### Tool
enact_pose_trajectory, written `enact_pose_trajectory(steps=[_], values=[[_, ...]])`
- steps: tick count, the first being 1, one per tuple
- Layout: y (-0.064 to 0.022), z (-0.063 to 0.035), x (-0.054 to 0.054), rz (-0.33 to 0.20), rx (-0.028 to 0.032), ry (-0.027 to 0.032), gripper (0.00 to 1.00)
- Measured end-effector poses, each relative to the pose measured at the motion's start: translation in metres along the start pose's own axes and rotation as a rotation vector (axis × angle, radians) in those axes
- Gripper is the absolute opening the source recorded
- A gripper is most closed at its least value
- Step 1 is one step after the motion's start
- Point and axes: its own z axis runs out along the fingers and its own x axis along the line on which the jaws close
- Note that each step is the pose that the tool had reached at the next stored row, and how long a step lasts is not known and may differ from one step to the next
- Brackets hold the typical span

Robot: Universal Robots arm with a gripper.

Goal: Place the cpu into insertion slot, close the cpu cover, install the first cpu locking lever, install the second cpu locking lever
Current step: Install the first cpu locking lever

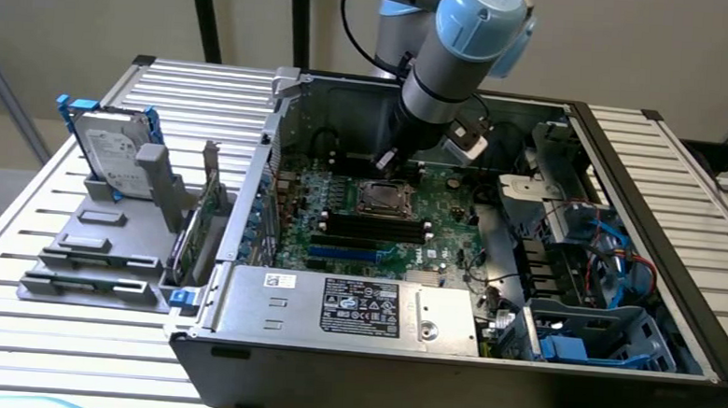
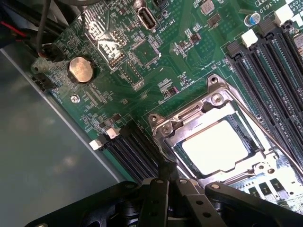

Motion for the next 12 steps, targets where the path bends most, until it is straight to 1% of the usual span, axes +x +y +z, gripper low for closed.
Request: enact_pose_trajectory(steps=[12], values=[[0.0041,0.0023,0.0011,-0.001,0.0001,-0.0004,0.11]])
